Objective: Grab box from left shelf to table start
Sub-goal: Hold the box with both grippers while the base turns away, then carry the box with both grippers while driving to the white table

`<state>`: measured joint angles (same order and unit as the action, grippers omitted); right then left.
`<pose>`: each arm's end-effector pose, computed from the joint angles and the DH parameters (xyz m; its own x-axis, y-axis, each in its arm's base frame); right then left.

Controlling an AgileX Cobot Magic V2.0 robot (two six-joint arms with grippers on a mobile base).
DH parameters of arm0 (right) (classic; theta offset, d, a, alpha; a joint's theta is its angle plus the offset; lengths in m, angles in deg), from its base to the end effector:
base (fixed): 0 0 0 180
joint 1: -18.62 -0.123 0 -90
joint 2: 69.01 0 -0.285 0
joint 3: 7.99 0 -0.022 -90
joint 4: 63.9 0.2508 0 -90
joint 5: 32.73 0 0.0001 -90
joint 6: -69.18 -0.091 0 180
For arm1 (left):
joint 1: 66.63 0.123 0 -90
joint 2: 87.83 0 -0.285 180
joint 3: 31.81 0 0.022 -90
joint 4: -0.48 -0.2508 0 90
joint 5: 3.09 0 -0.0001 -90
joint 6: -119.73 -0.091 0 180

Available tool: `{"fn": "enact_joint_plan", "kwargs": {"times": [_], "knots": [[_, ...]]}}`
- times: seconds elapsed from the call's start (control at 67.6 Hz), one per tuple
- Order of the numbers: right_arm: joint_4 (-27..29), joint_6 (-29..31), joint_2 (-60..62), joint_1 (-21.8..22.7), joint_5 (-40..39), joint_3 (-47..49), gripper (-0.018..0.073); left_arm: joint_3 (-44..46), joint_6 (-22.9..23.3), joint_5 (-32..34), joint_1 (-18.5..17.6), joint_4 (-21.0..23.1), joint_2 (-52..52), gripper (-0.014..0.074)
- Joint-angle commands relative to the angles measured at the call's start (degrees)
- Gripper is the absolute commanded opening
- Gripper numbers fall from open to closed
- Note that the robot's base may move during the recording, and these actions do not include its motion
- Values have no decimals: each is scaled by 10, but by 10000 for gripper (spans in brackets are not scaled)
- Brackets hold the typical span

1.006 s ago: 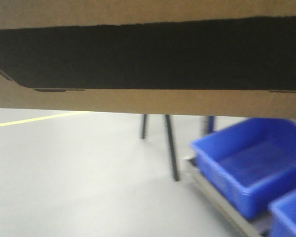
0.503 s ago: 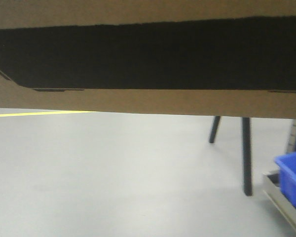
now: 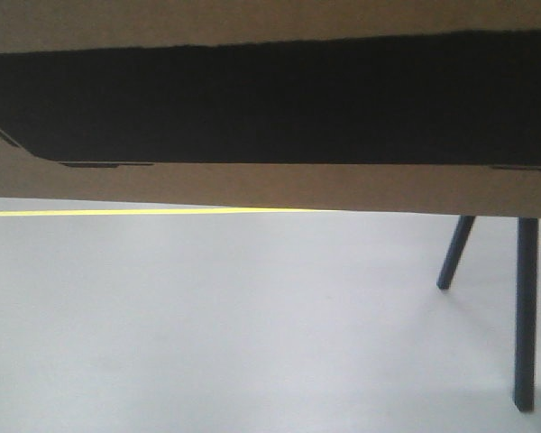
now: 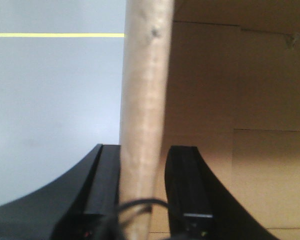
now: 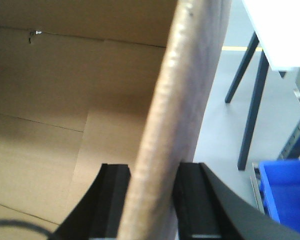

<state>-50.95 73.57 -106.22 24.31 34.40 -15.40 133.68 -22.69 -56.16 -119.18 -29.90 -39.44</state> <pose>0.0183 0.0171 0.4570 -0.3613 0.0483 -0.9312 -0.0900 0.9922 0.0864 0.0908 -0.0580 0.4389 -0.3702 0.0141 -0.9288 0.4025 0.9036 -0.1467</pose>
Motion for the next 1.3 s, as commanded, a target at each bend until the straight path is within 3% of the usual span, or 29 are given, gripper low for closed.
{"fn": "enact_joint_plan", "kwargs": {"times": [0.0, 1.287], "knots": [[45, 10, -17, 0, -109, 14, 57, 28, -94, 214, -32, 85, -13, -93], [45, 10, -19, 0, -108, 14, 57, 28, -95, 215, -32, 85, -13, -93]]}}
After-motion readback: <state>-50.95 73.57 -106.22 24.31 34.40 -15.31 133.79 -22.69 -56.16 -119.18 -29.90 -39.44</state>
